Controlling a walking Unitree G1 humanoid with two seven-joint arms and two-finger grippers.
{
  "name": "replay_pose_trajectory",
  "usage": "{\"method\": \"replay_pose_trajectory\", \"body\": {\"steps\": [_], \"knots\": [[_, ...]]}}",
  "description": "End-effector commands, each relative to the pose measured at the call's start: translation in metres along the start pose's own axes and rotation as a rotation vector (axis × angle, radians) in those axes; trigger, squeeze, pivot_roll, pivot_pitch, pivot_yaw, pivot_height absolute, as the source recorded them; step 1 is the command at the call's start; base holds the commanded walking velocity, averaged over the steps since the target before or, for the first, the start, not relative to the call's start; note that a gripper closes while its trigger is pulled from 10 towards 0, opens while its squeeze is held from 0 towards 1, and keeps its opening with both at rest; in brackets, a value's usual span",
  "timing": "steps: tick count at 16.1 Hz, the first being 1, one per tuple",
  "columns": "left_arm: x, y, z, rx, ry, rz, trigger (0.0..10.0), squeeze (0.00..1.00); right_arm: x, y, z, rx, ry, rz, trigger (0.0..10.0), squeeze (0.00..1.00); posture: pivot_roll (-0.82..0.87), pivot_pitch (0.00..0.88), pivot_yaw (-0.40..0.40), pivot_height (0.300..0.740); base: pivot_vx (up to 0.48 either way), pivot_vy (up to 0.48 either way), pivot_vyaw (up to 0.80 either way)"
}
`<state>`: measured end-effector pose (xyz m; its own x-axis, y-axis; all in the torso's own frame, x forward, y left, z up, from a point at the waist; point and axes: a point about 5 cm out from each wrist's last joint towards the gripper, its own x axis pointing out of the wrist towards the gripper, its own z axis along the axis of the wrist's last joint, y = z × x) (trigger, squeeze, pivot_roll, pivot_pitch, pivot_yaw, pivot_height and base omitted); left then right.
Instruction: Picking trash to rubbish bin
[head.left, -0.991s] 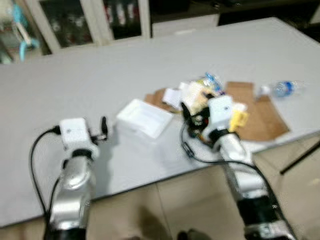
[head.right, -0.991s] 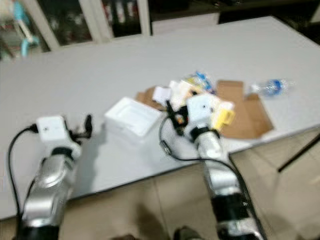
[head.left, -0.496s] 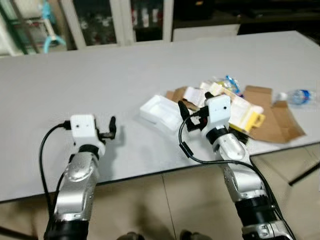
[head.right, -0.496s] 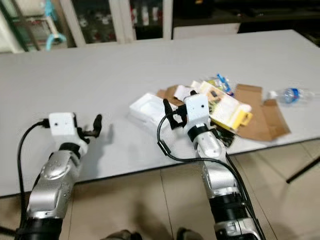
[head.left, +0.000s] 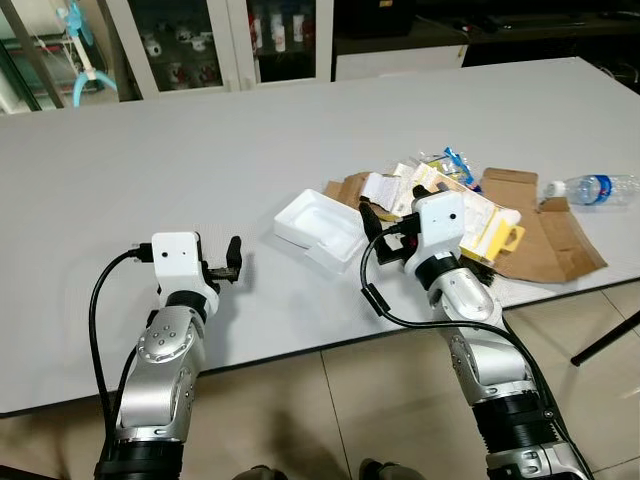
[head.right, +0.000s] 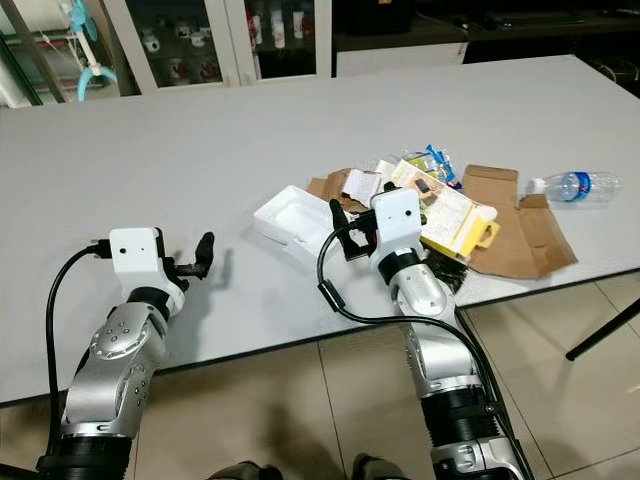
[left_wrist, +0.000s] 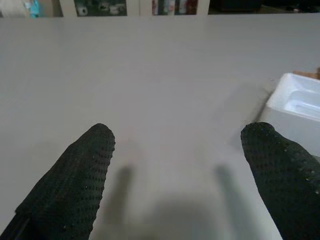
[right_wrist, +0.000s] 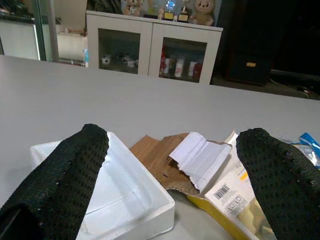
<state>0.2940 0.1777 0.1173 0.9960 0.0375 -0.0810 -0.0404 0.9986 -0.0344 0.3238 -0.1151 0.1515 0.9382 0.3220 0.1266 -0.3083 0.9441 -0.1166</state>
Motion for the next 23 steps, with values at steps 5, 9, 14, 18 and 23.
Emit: {"method": "replay_pose_trajectory", "body": {"steps": [5, 9, 14, 18, 23], "knots": [[-0.003, 0.005, -0.005, -0.013, 0.035, 0.026, 10.0, 0.0, 0.003, -0.005, 0.006, -0.021, 0.006, 0.067, 10.0, 0.0, -0.07, 0.132, 0.03, 0.74, 0.0, 0.0, 0.0], [-0.015, 0.011, -0.006, -0.009, 0.045, 0.059, 10.0, 0.0, 0.011, -0.027, 0.002, -0.05, 0.111, 0.187, 10.0, 0.0, -0.06, 0.168, 0.01, 0.74, 0.0, 0.0, 0.0], [-0.023, 0.009, -0.009, -0.016, 0.056, 0.076, 10.0, 0.0, 0.011, -0.027, -0.017, -0.109, 0.229, 0.373, 10.0, 0.0, -0.05, 0.195, -0.009, 0.74, 0.0, 0.0, 0.0], [-0.03, 0.01, -0.01, -0.016, 0.07, 0.085, 10.0, 0.0, 0.018, -0.029, -0.016, -0.162, 0.227, 0.468, 10.0, 0.0, -0.03, 0.207, -0.014, 0.74, 0.0, 0.0, 0.0], [-0.031, 0.01, -0.008, -0.014, 0.074, 0.086, 10.0, 0.0, 0.027, -0.035, -0.005, -0.217, 0.17, 0.511, 10.0, 0.0, -0.03, 0.208, -0.012, 0.74, 0.0, 0.0, 0.0]]}}
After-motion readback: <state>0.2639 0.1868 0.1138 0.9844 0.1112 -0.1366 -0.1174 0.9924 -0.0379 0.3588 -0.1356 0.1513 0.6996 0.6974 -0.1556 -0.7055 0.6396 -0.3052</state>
